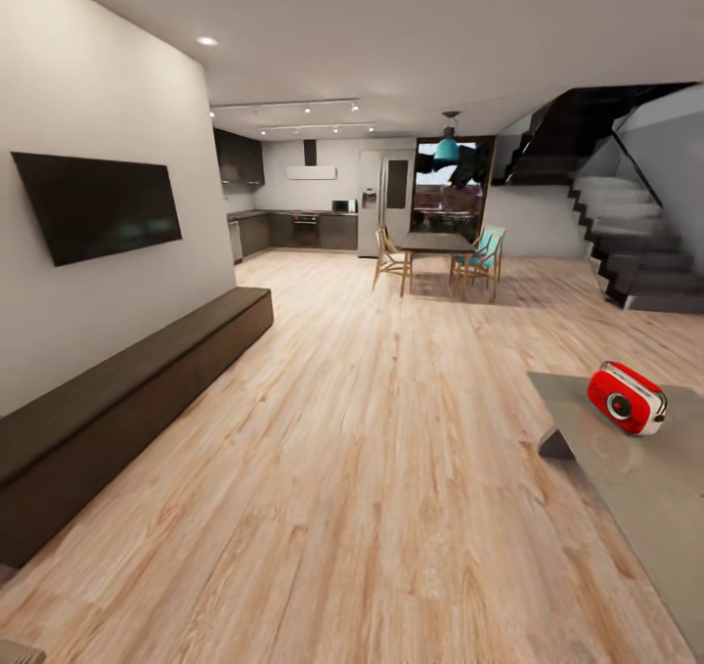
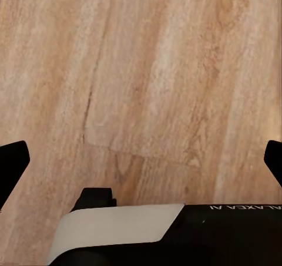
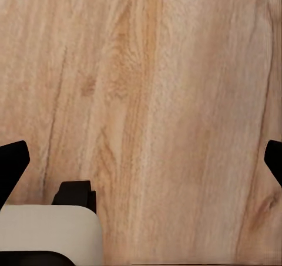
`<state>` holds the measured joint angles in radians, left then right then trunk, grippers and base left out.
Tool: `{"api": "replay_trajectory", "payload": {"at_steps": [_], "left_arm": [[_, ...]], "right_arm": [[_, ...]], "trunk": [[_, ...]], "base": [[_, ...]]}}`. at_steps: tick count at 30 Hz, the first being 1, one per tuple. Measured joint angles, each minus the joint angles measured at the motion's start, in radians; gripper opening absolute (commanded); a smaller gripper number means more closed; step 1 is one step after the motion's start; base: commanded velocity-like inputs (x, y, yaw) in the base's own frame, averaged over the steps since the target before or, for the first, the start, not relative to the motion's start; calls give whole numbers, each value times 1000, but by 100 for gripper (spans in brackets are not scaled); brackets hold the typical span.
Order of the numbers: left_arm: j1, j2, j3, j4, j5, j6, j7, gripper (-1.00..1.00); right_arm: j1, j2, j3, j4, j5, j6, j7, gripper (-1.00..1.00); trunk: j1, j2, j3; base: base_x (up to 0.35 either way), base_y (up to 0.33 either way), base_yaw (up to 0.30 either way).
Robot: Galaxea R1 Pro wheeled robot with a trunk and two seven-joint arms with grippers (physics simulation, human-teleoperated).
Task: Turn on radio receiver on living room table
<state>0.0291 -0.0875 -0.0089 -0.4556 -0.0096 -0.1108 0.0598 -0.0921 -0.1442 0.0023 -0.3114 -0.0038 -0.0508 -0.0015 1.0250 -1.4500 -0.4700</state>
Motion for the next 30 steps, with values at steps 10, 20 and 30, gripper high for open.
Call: {"api": "replay_trajectory", "payload": {"at_steps": [10, 20, 30], "left_arm": [[0, 6, 4, -1, 2, -1, 4, 100], [0, 8, 4, -2, -2, -3, 8, 100], [0, 9, 4, -2, -3, -3, 11, 100]], "right_arm": [[0, 0, -1, 0, 0, 0, 0, 100], [0, 0, -1, 0, 1, 0, 0, 100], [0, 0, -1, 0, 1, 0, 0, 100]], "trunk": [[0, 0, 0], [0, 0, 0], [0, 0, 0]], "base": [[120, 0, -180], [323, 22, -7], [330, 94, 0]]}}
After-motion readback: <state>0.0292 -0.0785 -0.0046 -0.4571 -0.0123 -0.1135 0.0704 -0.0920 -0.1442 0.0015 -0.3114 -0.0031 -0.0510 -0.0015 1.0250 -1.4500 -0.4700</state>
